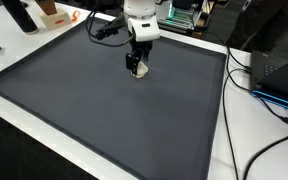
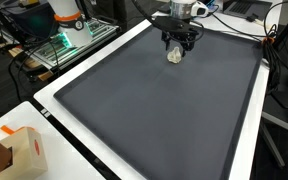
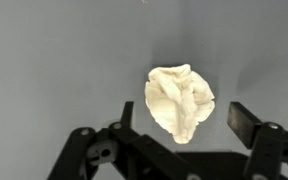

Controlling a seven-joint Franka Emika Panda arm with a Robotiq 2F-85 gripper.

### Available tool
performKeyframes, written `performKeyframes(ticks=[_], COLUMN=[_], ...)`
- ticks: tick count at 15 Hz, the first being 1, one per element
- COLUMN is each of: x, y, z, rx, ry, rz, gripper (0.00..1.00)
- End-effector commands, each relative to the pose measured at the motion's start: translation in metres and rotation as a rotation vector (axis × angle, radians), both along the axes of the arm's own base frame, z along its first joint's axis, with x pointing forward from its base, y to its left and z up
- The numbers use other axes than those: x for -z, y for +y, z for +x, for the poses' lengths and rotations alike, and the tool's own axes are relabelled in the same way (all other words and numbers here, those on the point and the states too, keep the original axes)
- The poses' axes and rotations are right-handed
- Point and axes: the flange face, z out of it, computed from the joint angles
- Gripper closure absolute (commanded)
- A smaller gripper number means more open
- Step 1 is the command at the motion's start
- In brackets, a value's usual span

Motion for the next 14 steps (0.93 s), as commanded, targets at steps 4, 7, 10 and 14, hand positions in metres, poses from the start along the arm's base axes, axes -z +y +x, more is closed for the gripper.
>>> performKeyframes(ticks=[4, 7, 10, 14], x=[-0.016, -0.041, -0.074, -0.116], y=[0.007, 0.012, 0.015, 0.009], z=[-0.003, -0.008, -0.013, -0.015], rx=[0.003, -0.002, 0.028, 0.127], ry=[-0.002, -0.008, -0.008, -0.041], rz=[-0.037, -0.043, -0.014, 0.072], gripper=[0.0, 0.0, 0.0, 0.0])
